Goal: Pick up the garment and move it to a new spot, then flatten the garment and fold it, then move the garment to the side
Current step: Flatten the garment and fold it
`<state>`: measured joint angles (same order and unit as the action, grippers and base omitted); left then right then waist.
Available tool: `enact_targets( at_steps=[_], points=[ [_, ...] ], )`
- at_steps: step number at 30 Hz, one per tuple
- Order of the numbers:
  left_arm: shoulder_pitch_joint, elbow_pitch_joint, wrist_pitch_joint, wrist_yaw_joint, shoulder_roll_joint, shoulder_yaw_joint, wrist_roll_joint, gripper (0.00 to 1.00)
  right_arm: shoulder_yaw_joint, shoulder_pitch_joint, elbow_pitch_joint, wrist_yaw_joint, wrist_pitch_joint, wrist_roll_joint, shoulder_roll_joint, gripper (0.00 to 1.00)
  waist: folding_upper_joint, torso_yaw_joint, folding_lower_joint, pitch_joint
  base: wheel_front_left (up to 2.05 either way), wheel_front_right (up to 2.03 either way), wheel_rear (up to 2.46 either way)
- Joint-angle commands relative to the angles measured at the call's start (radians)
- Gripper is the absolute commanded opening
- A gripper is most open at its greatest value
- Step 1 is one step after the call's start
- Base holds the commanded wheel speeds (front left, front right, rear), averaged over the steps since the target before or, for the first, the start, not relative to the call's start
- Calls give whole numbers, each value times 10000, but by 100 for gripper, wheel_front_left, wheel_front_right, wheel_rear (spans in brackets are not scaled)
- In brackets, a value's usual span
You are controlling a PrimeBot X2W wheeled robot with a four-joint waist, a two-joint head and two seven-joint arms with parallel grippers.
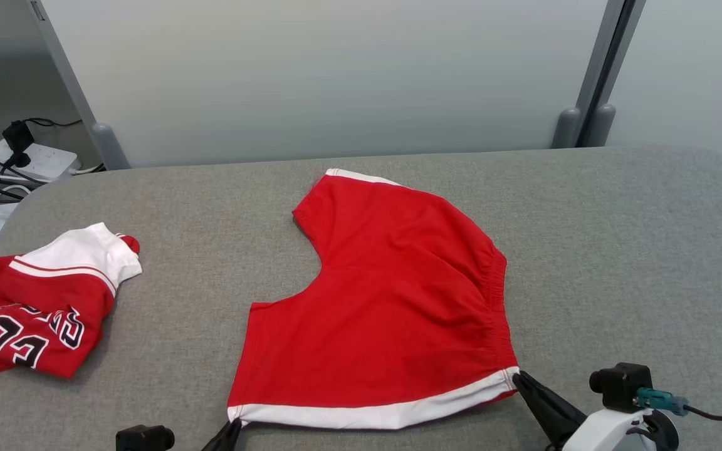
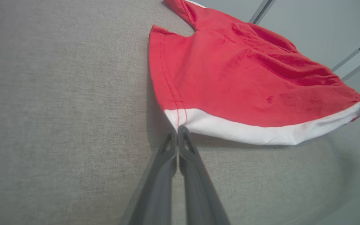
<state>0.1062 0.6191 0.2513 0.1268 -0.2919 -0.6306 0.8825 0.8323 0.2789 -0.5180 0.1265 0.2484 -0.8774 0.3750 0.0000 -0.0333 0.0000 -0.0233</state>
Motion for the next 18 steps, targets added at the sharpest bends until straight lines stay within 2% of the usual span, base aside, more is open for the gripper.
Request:
enact_targets(
  at_steps=[1,8,13,18],
  points=[
    [181,-223,105,38,-336,289,149,0,135,54,296,42,134,-130,195,0,0,13,0,-27,0,0,0],
    [325,-742,100,38,-975,-784,740,0,661,48,1181,42,134,-631,847,0,0,196,0,-166,0,0,0],
    [550,-1543,73,38,-1895,-1513,1212,0,697,160,2169,42,134,-979,1541,0,0,253,0,-189,0,0,0],
    [723,-2604,44,38,-2804,-1522,1360,0,296,155,3082,42,134,-1118,2147,0,0,286,0,-179,0,0,0]
  ],
)
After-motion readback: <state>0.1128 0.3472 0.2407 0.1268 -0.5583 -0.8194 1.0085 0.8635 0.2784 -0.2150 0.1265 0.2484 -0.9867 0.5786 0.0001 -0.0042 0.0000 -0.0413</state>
